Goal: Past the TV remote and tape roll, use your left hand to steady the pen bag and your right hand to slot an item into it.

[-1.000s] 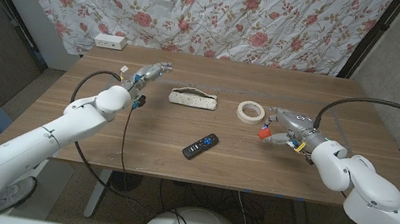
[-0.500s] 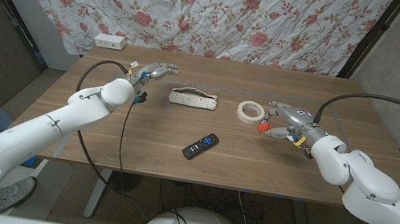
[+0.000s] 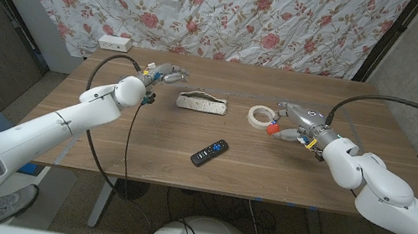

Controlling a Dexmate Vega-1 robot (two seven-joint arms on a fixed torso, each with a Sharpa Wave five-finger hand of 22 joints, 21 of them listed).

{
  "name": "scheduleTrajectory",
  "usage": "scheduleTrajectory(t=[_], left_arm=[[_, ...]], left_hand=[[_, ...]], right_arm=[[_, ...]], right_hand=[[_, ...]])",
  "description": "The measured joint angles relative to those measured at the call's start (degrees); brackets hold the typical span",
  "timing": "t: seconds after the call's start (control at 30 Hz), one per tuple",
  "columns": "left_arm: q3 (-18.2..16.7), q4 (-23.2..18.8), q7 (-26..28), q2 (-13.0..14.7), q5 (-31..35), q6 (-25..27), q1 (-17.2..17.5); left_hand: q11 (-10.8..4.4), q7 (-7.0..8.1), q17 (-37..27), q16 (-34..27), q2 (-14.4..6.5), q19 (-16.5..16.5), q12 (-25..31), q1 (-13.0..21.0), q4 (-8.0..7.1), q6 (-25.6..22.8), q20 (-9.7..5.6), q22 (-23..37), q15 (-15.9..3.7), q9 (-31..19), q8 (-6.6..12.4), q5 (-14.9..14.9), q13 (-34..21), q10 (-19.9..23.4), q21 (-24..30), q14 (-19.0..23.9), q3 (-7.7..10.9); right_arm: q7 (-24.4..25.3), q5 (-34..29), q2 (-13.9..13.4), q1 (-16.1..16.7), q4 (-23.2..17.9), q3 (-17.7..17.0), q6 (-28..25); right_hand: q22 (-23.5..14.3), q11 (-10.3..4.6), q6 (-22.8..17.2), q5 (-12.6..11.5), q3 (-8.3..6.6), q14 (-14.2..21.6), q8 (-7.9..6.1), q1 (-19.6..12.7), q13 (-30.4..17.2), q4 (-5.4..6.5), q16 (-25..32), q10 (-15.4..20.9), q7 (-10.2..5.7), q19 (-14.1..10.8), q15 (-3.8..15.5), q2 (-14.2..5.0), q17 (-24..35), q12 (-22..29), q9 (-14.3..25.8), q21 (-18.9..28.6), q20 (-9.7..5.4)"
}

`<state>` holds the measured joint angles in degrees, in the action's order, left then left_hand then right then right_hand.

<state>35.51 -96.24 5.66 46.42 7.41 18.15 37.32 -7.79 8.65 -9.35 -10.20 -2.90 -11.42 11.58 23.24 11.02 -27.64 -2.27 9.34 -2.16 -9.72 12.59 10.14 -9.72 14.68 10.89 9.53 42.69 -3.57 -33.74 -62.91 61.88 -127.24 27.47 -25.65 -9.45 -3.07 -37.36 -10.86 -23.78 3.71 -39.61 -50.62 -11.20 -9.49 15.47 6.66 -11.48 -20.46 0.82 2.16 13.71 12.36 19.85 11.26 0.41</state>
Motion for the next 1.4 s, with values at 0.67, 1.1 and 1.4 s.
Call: scheduleTrajectory(t=[0.67, 1.1, 1.4], left_arm=[[7.18, -5.21, -4.37, -0.95, 14.23, 11.29, -4.49], [12.3, -7.11, -10.85, -1.22, 25.29, 16.96, -8.08], [15.03, -7.47, -15.38, -2.02, 32.77, 19.44, -9.67]], left_hand=[[-1.7, -1.13, 0.0, 0.0, 5.25, -2.67, 0.22, 10.38, 0.24, -9.78, -0.02, 0.0, -0.2, -0.31, 1.23, 0.49, 0.0, 3.72, 0.0, 2.87, -1.03], [-2.36, -1.27, 0.0, 0.0, 6.58, -3.88, 0.19, 15.03, -0.15, -14.36, 0.01, 0.0, -0.2, -0.3, 1.61, 0.49, 0.0, 5.8, 0.0, 4.92, -1.92], [-2.75, -0.77, 0.0, 0.0, 7.26, -4.07, 0.18, 16.93, -0.16, -16.09, -0.18, 0.01, -0.2, -0.29, 1.61, 0.49, 0.0, 6.81, 0.0, 6.14, -2.85]], right_arm=[[2.23, -1.36, 3.06, -2.44, 3.13, 1.35, 4.45], [3.77, -1.54, 5.14, -3.43, 4.78, 2.0, 6.19], [4.88, -1.83, 6.27, -3.89, 5.57, 2.35, 7.31]], right_hand=[[0.0, 0.31, -0.31, 0.0, 0.24, 0.1, -0.01, 0.02, 0.0, 0.23, 0.0, 0.31, 0.31, 0.01, -0.11, 0.02, 0.0, -0.29, 0.0, 0.0, 0.0], [0.0, 0.31, -0.31, 0.01, 0.23, 0.09, -0.01, 0.02, 0.0, 0.23, 0.0, 0.31, 0.31, 0.01, -0.1, 0.02, -0.01, -0.29, 0.0, 0.0, 0.0], [0.0, -0.1, -0.3, -0.22, 0.23, 0.3, -0.01, 0.01, 0.0, 0.23, 0.0, 0.72, 0.3, 0.01, -0.31, 0.01, 0.25, -0.29, 0.0, -0.27, 0.0]])
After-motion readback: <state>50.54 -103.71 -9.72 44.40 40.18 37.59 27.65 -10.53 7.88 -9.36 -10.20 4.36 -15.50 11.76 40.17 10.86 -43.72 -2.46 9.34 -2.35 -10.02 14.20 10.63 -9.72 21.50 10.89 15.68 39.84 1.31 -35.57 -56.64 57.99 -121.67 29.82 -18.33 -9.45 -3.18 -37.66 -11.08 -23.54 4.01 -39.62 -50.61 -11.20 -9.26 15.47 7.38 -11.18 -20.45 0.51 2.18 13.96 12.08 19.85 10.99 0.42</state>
